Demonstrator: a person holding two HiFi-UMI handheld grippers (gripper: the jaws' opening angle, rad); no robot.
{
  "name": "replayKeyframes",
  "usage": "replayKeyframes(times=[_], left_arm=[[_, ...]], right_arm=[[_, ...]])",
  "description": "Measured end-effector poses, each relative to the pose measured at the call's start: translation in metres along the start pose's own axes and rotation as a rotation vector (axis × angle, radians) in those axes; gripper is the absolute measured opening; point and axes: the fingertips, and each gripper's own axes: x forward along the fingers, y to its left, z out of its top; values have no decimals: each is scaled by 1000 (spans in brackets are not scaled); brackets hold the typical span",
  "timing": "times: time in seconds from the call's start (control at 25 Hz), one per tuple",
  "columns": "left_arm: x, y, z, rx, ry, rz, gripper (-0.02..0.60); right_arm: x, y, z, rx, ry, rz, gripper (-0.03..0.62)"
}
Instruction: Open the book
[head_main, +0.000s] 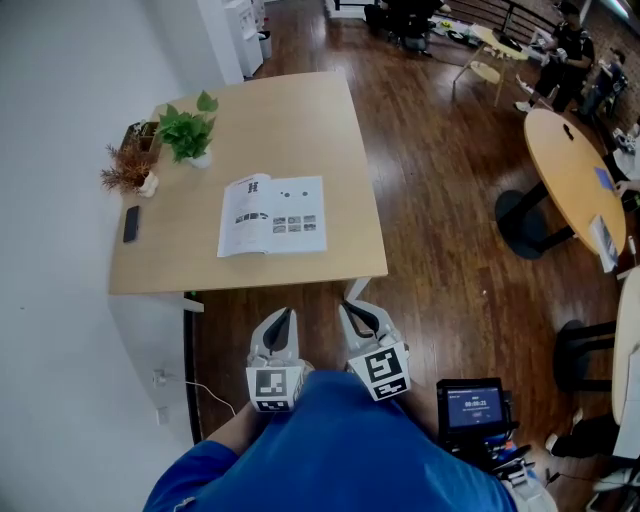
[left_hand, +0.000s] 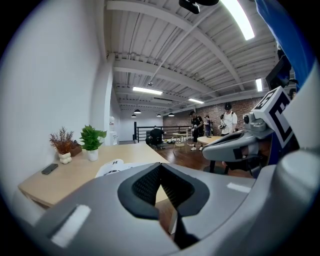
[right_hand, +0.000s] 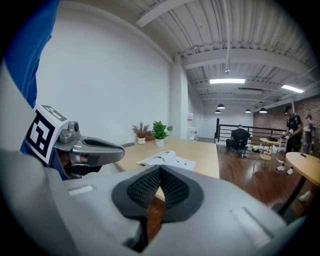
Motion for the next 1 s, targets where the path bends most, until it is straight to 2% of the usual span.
replayKeyframes(times=[0.52,1.0], left_arm=[[6,2,-7,15,-5,-2,8],[2,4,-4,-3,33,-9,8]], right_arm=[[0,-5,0,-3,-2,-11,3],[2,-6,2,-3,0,-12,3]])
